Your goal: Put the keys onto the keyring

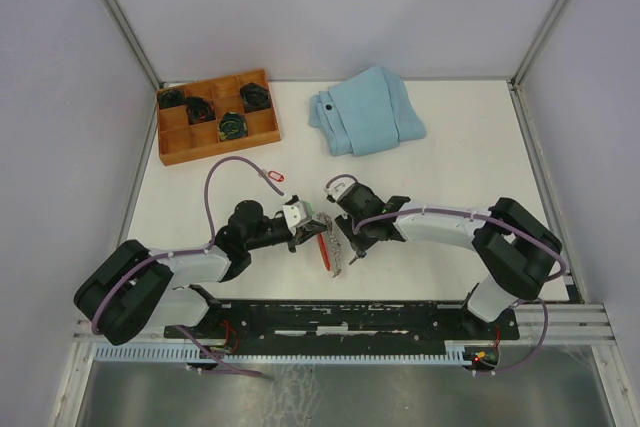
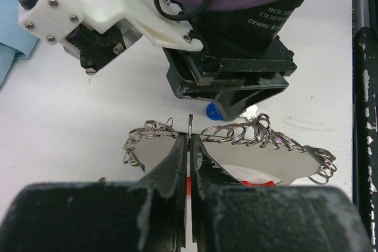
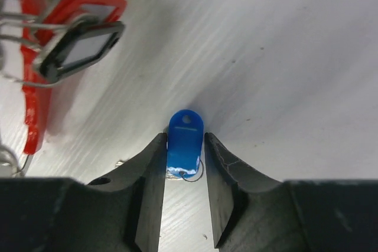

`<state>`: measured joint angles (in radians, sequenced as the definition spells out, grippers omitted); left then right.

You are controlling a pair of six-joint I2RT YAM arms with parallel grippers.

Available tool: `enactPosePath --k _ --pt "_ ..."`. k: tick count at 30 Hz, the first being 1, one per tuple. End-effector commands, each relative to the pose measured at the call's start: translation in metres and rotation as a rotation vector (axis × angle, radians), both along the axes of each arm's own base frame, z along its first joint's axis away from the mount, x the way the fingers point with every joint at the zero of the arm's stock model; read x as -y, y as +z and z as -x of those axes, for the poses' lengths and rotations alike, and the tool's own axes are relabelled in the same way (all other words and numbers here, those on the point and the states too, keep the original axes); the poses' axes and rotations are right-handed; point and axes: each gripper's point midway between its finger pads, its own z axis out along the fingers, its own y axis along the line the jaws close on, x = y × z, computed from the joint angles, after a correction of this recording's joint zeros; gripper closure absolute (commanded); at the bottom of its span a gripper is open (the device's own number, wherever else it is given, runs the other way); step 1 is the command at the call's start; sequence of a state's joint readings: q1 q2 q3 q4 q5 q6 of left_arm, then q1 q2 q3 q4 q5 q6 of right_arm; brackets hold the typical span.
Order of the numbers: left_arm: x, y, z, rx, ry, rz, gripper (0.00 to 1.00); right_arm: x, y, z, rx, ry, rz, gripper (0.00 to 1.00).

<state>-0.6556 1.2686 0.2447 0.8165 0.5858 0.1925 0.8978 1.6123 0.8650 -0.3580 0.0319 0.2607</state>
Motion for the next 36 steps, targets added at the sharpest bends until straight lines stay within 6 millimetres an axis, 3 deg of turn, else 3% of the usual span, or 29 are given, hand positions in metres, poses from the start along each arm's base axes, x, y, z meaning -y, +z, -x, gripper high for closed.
enactPosePath --k 1,3,9,12,15,19,22,29,36 --pt "0.003 0.027 -0.009 0.106 0.004 0.057 0.97 0.039 -0.009 -0.013 0.062 -0.151 0.193 0.65" --pt "0.004 0.027 -0.009 0.104 0.002 0.057 0.97 0.052 -0.007 -0.021 0.102 -0.229 0.250 0.71" --pt "0.004 0.027 -0.009 0.103 0.000 0.057 0.97 0.075 -0.005 -0.048 0.108 -0.477 0.242 0.71" --pt "0.004 0.027 -0.008 0.102 0.000 0.057 0.97 0.085 -0.004 -0.064 0.095 -0.597 0.179 0.69" --pt "0.004 0.026 -0.009 0.101 0.001 0.055 0.97 0.080 0.004 -0.072 0.077 -0.612 0.088 0.62" --pt "0.004 0.026 -0.008 0.098 -0.003 0.054 0.97 0.075 0.023 -0.069 0.088 -0.566 0.019 0.49" --pt "0.005 0.026 -0.008 0.096 -0.005 0.055 0.97 0.085 0.031 -0.060 0.095 -0.563 0.019 0.41" --pt "0.005 0.026 -0.007 0.093 -0.012 0.058 0.97 0.112 0.015 -0.039 0.050 -0.563 0.095 0.38" --pt "0.006 0.027 -0.006 0.093 -0.018 0.059 0.97 0.103 0.007 -0.038 -0.016 -0.542 0.060 0.36"
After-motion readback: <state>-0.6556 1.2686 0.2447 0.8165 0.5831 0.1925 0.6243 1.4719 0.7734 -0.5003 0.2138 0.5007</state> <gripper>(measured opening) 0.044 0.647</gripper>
